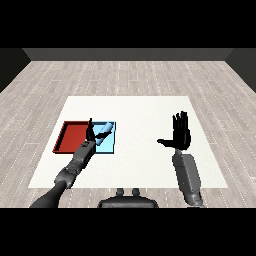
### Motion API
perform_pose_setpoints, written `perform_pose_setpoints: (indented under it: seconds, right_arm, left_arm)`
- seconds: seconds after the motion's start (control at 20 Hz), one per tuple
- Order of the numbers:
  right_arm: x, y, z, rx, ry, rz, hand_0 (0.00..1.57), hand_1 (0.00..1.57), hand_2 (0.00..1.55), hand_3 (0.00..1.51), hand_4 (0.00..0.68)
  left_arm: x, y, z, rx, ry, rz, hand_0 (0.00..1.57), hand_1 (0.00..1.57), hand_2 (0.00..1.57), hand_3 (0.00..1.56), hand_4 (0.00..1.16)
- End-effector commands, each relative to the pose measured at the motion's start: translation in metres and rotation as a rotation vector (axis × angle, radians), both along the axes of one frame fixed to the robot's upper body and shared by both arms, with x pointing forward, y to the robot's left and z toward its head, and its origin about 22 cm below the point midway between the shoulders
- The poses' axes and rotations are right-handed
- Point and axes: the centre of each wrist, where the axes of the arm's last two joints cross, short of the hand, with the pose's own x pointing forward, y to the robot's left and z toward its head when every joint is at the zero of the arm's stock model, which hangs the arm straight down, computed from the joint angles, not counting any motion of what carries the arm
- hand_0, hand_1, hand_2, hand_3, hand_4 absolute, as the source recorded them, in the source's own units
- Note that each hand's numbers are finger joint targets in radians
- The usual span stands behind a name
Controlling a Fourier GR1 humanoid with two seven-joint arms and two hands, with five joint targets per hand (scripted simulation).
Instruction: Pick the blue can and put it in the blue box
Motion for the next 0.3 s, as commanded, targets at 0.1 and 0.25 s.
perform_pose_setpoints:
  seconds: [0.1,0.25]
  right_arm:
    - [0.003,-0.013,0.015,-0.044,0.015,-0.001,0.0,0.0,0.0,0.0,0.0]
    - [-0.013,-0.005,-0.021,-0.074,0.069,0.047,0.0,0.0,0.0,0.0,0.0]
  left_arm:
    - [0.007,-0.021,0.026,-0.191,-0.376,-0.258,0.0,0.0,0.0,0.0,0.0]
    - [0.0,0.0,0.033,-0.214,-0.48,-0.338,0.0,0.0,0.0,0.0,0.0]
